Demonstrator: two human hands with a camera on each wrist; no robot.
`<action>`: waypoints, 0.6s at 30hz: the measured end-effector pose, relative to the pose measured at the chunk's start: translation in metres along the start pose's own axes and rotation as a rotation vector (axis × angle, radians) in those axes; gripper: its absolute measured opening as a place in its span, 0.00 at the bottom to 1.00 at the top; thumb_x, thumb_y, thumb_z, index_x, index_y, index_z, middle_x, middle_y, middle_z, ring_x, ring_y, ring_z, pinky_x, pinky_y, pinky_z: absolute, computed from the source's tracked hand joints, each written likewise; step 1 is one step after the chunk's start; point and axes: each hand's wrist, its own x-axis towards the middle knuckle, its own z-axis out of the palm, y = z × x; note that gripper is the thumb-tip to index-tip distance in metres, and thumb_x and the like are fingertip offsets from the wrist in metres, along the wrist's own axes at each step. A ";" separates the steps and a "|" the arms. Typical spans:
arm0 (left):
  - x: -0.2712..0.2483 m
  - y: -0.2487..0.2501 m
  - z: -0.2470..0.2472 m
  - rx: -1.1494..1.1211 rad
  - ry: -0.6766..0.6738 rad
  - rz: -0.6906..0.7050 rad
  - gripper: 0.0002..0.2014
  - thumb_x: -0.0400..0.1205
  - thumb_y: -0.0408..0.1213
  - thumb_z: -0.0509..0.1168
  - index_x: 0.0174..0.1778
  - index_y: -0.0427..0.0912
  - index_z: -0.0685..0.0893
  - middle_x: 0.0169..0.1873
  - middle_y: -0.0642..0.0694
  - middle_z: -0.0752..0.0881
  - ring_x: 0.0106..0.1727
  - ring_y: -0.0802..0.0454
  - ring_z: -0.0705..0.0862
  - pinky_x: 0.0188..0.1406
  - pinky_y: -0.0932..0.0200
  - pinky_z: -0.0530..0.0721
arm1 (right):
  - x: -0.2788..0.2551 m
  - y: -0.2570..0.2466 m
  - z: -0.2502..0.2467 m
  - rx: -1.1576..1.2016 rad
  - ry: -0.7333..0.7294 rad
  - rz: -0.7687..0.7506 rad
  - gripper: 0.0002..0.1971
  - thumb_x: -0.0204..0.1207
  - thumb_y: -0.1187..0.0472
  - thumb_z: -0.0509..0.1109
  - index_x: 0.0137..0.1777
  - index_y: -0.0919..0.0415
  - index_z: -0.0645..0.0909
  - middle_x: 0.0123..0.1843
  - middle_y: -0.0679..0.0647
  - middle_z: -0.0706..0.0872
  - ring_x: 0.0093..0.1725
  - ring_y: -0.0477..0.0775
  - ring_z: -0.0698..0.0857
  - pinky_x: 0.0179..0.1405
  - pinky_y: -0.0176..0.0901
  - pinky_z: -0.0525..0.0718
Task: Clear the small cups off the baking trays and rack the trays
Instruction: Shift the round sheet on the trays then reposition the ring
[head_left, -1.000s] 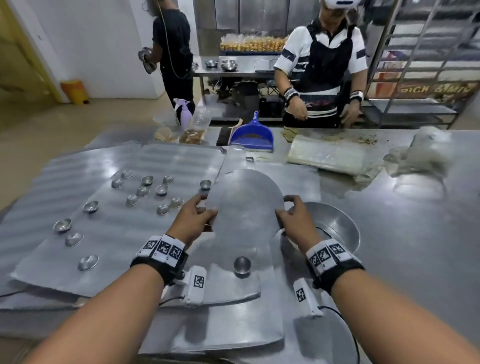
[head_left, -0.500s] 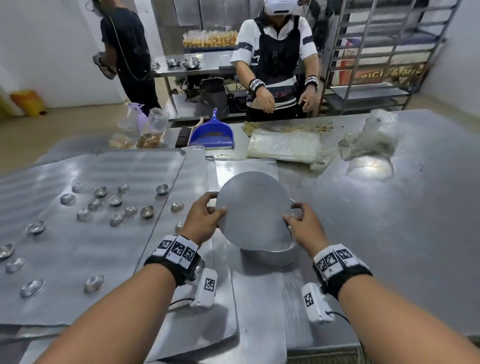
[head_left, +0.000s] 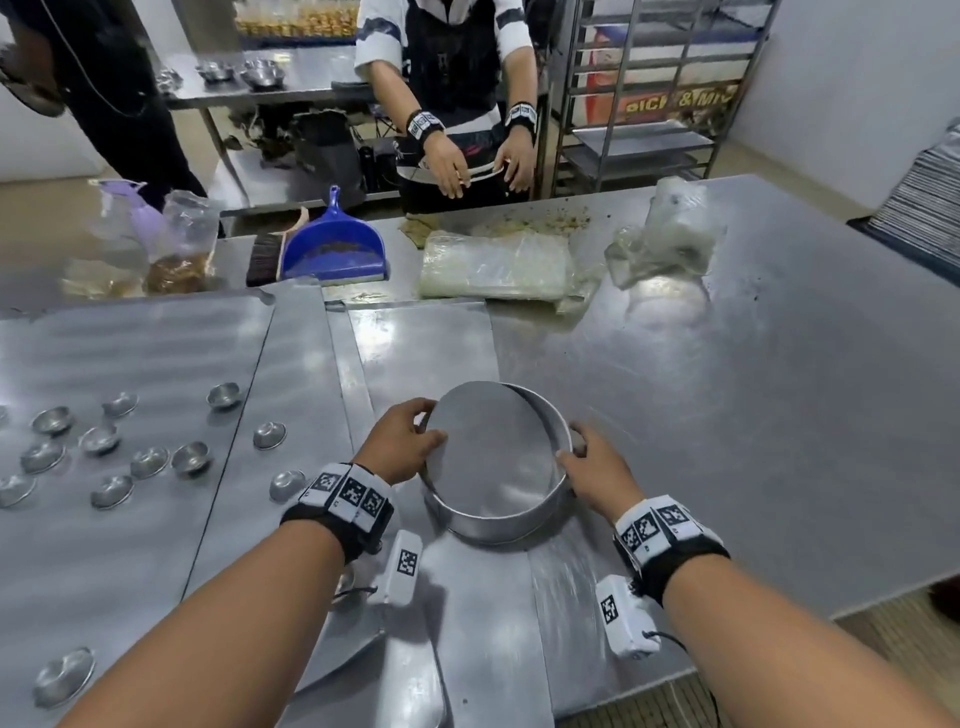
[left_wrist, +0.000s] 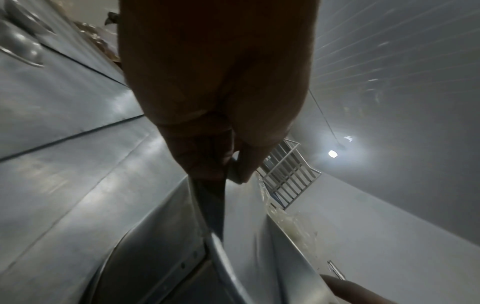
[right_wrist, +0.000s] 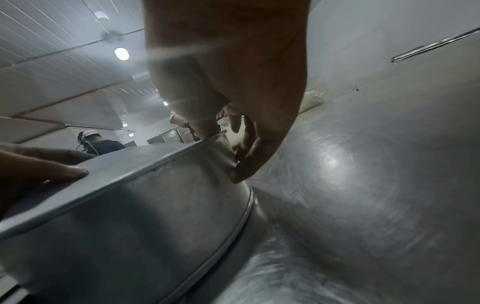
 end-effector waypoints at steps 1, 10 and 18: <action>0.004 0.001 0.001 0.090 -0.011 0.024 0.19 0.80 0.35 0.71 0.68 0.45 0.84 0.53 0.45 0.90 0.54 0.43 0.90 0.56 0.47 0.88 | 0.001 0.001 0.000 0.010 -0.004 -0.006 0.17 0.79 0.59 0.67 0.66 0.44 0.79 0.45 0.48 0.90 0.40 0.51 0.89 0.41 0.51 0.89; 0.008 -0.006 0.023 0.489 0.229 0.006 0.19 0.81 0.46 0.71 0.68 0.50 0.85 0.57 0.43 0.80 0.55 0.41 0.86 0.50 0.53 0.80 | 0.041 0.002 -0.005 0.025 -0.133 0.012 0.17 0.76 0.53 0.66 0.64 0.35 0.80 0.47 0.48 0.92 0.44 0.53 0.92 0.50 0.56 0.91; -0.017 -0.026 0.042 -0.092 0.350 -0.221 0.21 0.79 0.39 0.74 0.69 0.51 0.83 0.53 0.47 0.89 0.55 0.46 0.89 0.53 0.45 0.91 | 0.071 0.002 -0.020 0.120 -0.297 0.011 0.18 0.77 0.61 0.64 0.62 0.40 0.81 0.43 0.61 0.91 0.26 0.55 0.84 0.20 0.39 0.79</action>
